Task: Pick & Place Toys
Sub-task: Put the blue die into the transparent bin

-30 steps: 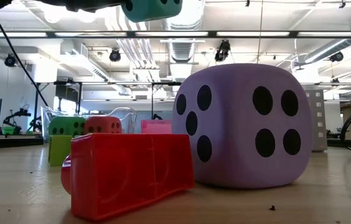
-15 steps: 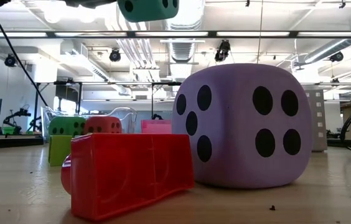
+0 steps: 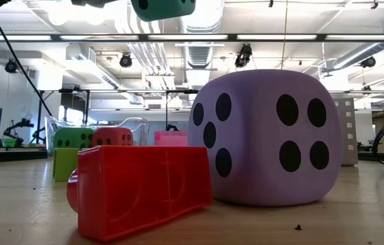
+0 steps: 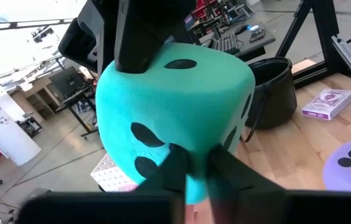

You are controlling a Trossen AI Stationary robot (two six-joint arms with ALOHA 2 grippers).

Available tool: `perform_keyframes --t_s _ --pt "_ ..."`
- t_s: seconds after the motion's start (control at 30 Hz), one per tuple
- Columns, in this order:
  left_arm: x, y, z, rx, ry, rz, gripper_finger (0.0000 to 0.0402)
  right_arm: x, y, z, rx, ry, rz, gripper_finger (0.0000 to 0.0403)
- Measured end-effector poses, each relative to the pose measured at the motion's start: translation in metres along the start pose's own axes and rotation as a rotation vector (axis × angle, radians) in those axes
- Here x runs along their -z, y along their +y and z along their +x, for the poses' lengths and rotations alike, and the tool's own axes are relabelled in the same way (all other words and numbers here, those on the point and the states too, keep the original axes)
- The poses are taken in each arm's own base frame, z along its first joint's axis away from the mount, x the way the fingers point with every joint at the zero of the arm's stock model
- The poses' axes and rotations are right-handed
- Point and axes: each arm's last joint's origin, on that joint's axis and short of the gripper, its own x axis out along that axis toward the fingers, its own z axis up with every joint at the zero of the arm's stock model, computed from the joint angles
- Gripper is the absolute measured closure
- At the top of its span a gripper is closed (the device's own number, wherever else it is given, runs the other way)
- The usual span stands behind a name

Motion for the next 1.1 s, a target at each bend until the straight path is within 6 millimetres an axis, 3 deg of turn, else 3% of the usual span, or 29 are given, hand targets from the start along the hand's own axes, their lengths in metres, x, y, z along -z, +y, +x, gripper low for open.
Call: perform_keyframes --t_s 0.43,0.57,0.83,1.1 --pt "0.007 -0.004 0.000 0.041 0.058 -0.009 0.0401 0.014 -0.003 0.009 0.017 0.028 0.014 0.0341" --pt "0.016 -0.008 -0.001 0.088 0.140 -0.039 0.0401 0.034 -0.008 0.023 0.034 0.041 0.040 0.0365" --pt "0.040 -0.032 0.011 0.206 0.288 -0.098 0.0400 0.082 -0.019 0.050 -0.025 0.004 0.101 0.0369" --pt "0.062 -0.053 0.028 0.230 0.370 -0.083 0.0400 0.116 -0.032 0.060 -0.011 0.025 0.188 0.0379"
